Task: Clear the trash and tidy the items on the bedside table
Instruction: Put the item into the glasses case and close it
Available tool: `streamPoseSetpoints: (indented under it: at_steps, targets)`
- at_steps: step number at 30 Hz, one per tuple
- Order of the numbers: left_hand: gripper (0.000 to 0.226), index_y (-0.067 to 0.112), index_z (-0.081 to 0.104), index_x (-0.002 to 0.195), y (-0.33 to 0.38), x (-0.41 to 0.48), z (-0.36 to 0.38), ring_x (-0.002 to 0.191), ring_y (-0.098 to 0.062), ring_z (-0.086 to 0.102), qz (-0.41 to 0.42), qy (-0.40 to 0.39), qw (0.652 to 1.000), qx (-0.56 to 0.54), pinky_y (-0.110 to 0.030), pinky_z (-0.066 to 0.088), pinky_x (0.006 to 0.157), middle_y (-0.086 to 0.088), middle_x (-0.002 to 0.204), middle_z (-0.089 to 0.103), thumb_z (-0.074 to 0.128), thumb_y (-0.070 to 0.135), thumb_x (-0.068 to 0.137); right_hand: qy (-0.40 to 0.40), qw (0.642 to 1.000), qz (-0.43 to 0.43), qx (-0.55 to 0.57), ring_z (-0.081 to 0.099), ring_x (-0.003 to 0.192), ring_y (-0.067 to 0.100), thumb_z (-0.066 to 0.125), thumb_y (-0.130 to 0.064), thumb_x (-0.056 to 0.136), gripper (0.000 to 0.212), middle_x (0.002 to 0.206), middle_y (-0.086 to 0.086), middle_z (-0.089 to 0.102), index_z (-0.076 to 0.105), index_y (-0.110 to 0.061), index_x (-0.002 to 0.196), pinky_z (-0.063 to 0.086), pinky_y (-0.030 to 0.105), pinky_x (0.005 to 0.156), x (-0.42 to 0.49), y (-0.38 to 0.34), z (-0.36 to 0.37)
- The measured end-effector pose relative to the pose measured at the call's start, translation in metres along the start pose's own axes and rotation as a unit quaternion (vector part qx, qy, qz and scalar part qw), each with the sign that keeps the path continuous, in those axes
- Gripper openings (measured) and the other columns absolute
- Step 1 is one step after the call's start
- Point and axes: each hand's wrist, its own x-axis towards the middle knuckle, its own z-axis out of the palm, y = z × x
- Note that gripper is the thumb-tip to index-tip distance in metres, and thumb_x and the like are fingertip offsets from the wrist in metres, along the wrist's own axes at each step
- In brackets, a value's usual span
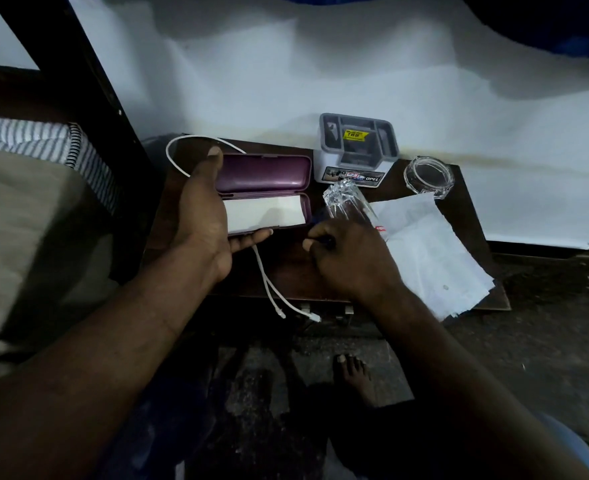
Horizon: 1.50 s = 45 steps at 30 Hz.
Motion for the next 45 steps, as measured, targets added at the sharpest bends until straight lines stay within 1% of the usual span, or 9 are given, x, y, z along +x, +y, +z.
streamPoseSetpoints:
  at_steps: [9, 14, 19, 24, 26, 34, 39, 42, 45]
  targets:
    - [0.046, 0.028, 0.069, 0.109, -0.002, 0.004, -0.001, 0.079, -0.028, 0.079, 0.012, 0.003, 1.000, 0.005, -0.050, 0.063, 0.068, 0.000, 0.092, 0.081, 0.055, 0.068, 0.091, -0.029, 0.986, 0.020, -0.162, 0.069, 0.109, 0.031, 0.067, -0.059, 0.087, 0.046, 0.118, 0.007, 0.074, 0.072, -0.024, 0.116, 0.052, 0.036, 0.084, -0.006, 0.000, 0.010]
    - [0.048, 0.027, 0.069, 0.111, -0.004, 0.005, -0.002, 0.079, -0.028, 0.079, 0.014, 0.003, 1.000, 0.005, -0.051, 0.063, 0.068, 0.000, 0.091, 0.081, 0.056, 0.068, 0.090, -0.058, 0.983, 0.026, -0.173, 0.068, 0.109, 0.034, 0.067, -0.064, 0.084, 0.053, 0.120, 0.008, 0.072, 0.071, -0.022, 0.116, 0.043, 0.036, 0.075, -0.007, 0.004, 0.016]
    - [0.047, 0.028, 0.069, 0.108, -0.004, 0.006, -0.002, 0.079, -0.027, 0.079, 0.016, 0.003, 1.000, 0.007, -0.051, 0.063, 0.069, 0.002, 0.089, 0.081, 0.057, 0.069, 0.090, -0.037, 0.986, 0.022, -0.159, 0.069, 0.104, 0.031, 0.068, -0.063, 0.084, 0.048, 0.113, 0.006, 0.072, 0.073, -0.022, 0.108, 0.042, 0.033, 0.074, -0.007, 0.001, 0.017]
    - [0.043, 0.030, 0.071, 0.104, -0.003, 0.007, -0.003, 0.076, -0.025, 0.079, 0.025, 0.011, 1.000, 0.001, -0.048, 0.063, 0.064, 0.004, 0.088, 0.080, 0.059, 0.068, 0.088, 0.053, 0.990, 0.020, -0.128, 0.072, 0.093, 0.031, 0.069, -0.041, 0.086, 0.020, 0.097, 0.004, 0.075, 0.073, -0.027, 0.099, 0.055, 0.034, 0.077, -0.005, -0.004, 0.002]
    - [0.041, 0.030, 0.071, 0.101, -0.002, 0.007, -0.003, 0.075, -0.024, 0.079, 0.027, 0.018, 0.999, -0.003, -0.045, 0.062, 0.061, 0.004, 0.087, 0.080, 0.060, 0.068, 0.088, 0.093, 0.989, 0.022, -0.118, 0.072, 0.087, 0.033, 0.067, -0.029, 0.084, 0.012, 0.091, 0.004, 0.075, 0.072, -0.028, 0.094, 0.051, 0.031, 0.071, -0.005, -0.005, -0.003]
    - [0.038, 0.033, 0.071, 0.103, -0.003, 0.007, -0.002, 0.071, -0.020, 0.078, 0.026, 0.033, 0.999, -0.006, -0.046, 0.063, 0.061, 0.009, 0.082, 0.079, 0.059, 0.066, 0.089, 0.123, 0.988, 0.026, -0.085, 0.070, 0.085, 0.034, 0.063, -0.020, 0.083, 0.012, 0.089, 0.004, 0.073, 0.069, -0.028, 0.091, 0.044, 0.030, 0.068, -0.004, -0.002, -0.010]
    - [0.035, 0.034, 0.068, 0.102, -0.005, 0.005, -0.001, 0.071, -0.019, 0.078, 0.013, 0.014, 1.000, 0.004, -0.046, 0.063, 0.059, 0.010, 0.079, 0.079, 0.058, 0.066, 0.090, 0.160, 0.987, -0.025, -0.001, 0.072, 0.091, 0.026, 0.067, -0.016, 0.080, 0.022, 0.096, -0.004, 0.077, 0.065, -0.027, 0.100, 0.058, 0.042, 0.079, -0.004, -0.005, -0.015]
    - [0.036, 0.035, 0.069, 0.103, -0.007, 0.003, -0.001, 0.072, -0.022, 0.078, 0.001, 0.006, 1.000, 0.020, -0.044, 0.062, 0.060, 0.005, 0.086, 0.080, 0.058, 0.067, 0.090, 0.136, 0.985, -0.078, 0.068, 0.074, 0.093, 0.013, 0.071, -0.011, 0.083, 0.027, 0.098, -0.010, 0.078, 0.072, -0.028, 0.104, 0.059, 0.041, 0.084, -0.003, -0.007, -0.014]
    - [0.049, 0.029, 0.071, 0.114, -0.009, 0.002, 0.000, 0.078, -0.028, 0.079, -0.030, -0.013, 0.999, 0.037, -0.045, 0.062, 0.062, -0.004, 0.099, 0.080, 0.058, 0.069, 0.089, 0.135, 0.980, -0.128, 0.065, 0.075, 0.092, 0.013, 0.071, -0.008, 0.086, 0.024, 0.099, -0.008, 0.079, 0.077, -0.024, 0.104, 0.059, 0.040, 0.083, -0.002, -0.008, -0.010]
